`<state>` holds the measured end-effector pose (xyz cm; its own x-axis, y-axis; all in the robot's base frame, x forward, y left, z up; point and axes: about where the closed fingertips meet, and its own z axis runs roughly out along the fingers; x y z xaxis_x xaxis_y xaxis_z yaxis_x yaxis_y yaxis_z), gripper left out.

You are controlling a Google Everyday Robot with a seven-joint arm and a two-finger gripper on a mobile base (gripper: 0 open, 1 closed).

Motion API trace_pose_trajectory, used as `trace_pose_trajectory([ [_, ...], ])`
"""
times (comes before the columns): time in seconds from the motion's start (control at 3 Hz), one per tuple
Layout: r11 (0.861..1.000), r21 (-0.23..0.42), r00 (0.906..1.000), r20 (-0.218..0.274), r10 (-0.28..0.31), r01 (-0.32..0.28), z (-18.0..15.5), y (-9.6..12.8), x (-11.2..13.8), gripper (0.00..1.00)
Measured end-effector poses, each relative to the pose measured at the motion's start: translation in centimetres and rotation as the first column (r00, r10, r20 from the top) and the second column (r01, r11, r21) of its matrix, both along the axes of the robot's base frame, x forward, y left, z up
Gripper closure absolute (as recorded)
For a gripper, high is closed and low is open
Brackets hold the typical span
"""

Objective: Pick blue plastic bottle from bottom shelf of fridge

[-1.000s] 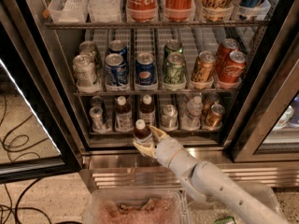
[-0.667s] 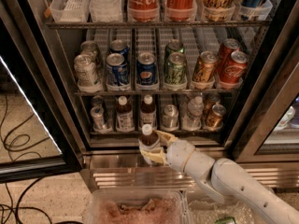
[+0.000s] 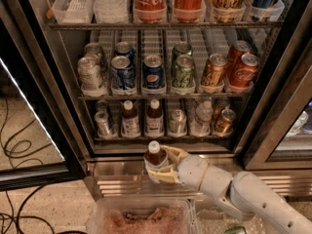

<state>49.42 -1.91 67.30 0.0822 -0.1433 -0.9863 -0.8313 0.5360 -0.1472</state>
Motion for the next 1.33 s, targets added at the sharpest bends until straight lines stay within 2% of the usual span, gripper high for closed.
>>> trace_pose_trajectory([
  [0.33, 1.000, 0.000, 1.0000, 0.000, 0.001, -0.001, 0.0, 0.0, 0.0, 1.00],
  [0.67, 0.999, -0.008, 0.9992, 0.009, 0.038, -0.038, 0.9, 0.8, -0.1, 1.00],
  [1.0, 0.990, -0.013, 0.9897, -0.003, 0.143, -0.143, 3.3, 2.1, -3.8, 1.00],
  [1.33, 0.984, -0.001, 0.9839, -0.014, 0.178, -0.178, 4.2, 2.7, -5.5, 1.00],
])
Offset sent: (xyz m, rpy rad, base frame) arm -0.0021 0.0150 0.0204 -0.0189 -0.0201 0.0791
